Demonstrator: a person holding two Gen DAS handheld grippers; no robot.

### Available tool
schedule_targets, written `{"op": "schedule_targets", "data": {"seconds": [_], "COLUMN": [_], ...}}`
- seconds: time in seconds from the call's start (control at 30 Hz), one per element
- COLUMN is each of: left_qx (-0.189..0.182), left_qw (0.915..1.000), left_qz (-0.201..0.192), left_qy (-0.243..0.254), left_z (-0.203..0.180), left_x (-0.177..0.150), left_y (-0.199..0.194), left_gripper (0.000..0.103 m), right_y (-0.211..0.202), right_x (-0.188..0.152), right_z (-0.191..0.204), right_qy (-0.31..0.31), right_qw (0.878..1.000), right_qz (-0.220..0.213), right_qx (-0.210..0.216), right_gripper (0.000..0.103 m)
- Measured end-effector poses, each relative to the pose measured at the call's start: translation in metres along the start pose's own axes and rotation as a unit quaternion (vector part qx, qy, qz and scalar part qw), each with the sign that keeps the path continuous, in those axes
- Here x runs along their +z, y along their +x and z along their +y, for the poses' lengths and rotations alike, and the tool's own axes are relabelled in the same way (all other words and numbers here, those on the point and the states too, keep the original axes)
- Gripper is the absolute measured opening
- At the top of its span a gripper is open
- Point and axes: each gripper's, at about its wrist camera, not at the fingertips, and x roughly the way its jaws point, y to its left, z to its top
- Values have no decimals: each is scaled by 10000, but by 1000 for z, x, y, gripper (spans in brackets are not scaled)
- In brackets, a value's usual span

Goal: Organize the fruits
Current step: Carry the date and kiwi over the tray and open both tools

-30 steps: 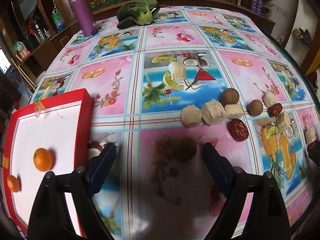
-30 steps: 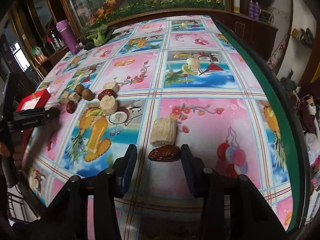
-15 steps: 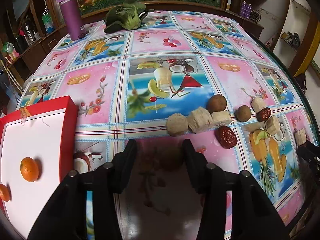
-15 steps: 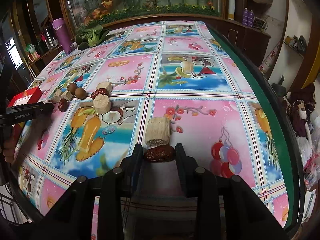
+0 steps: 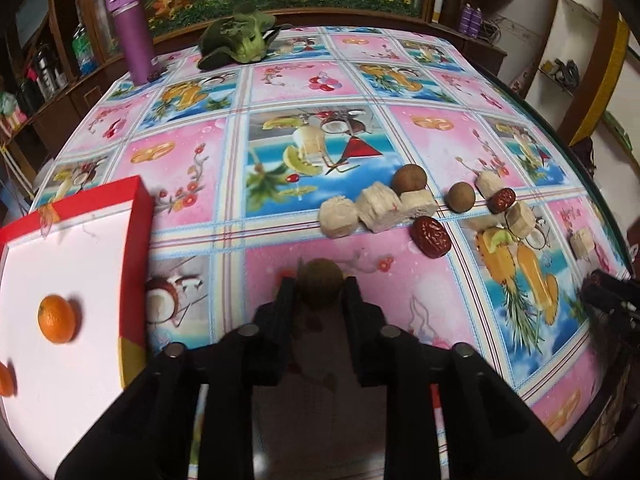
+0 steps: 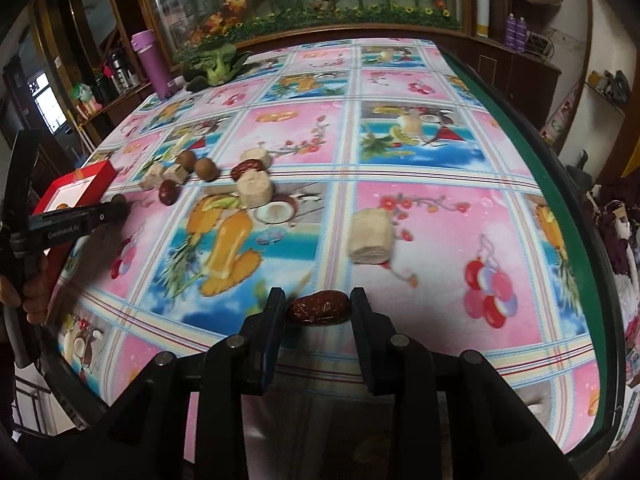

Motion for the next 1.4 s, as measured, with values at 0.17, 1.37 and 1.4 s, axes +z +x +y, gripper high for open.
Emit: {"op": "schedule_targets", "data": {"seconds": [0.17, 1.37, 1.4], "left_qx": [43, 2215, 2256], "left_qw": [9999, 9614, 9603], "left_qz": [8, -1218, -1172], "left_qy": [-146, -1090, -1149], "left_z": [8, 145, 152], "left_x": [3, -65, -69], "left_y": [2, -132, -130], "left_gripper": [24, 25, 25], "right_y": [3, 47, 51], "right_x": [0, 67, 66], "right_z": [8, 314, 320], "right_qy": [-63, -2107, -2138], "right_qw": [10000, 9588, 9577], "right_qz": [23, -3, 57], "right_qx": [50, 1908, 1926], "right_gripper": [32, 32, 32]}}
